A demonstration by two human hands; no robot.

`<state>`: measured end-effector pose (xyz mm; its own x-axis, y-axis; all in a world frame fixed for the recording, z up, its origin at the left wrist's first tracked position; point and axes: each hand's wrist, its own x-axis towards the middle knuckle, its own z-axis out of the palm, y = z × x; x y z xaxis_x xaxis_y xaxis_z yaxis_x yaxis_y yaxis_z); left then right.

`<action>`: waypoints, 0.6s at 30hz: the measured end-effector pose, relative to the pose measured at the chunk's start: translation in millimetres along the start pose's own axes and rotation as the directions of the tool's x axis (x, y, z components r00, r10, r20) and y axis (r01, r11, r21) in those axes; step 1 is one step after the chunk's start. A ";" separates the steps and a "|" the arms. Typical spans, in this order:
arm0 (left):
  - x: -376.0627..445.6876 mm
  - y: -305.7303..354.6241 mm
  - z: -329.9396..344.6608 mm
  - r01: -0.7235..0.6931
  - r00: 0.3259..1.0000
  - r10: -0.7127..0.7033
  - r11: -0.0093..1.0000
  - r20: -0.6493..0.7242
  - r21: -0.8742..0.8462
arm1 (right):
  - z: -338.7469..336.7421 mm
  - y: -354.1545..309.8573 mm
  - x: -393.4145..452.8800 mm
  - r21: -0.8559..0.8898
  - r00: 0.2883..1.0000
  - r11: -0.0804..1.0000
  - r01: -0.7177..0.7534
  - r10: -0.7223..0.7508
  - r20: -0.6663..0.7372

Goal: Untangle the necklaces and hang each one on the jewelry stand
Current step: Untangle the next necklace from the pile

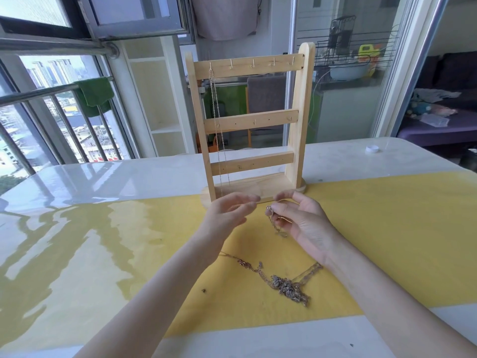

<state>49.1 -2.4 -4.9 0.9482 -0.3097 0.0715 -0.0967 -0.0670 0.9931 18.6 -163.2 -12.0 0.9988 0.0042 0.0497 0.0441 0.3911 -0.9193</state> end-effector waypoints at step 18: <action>-1.2 -4.3 3.2 -0.513 0.841 0.506 0.636 0.191 0.577 | -1.5 2.1 2.4 -0.006 0.996 0.996 -0.087 0.087 -0.022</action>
<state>47.4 -4.8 -9.6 0.6910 -0.4753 0.5446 -0.7225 -0.4306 0.5409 21.2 -163.7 -14.3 0.9991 0.0176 -0.0391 -0.0428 0.3833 -0.9226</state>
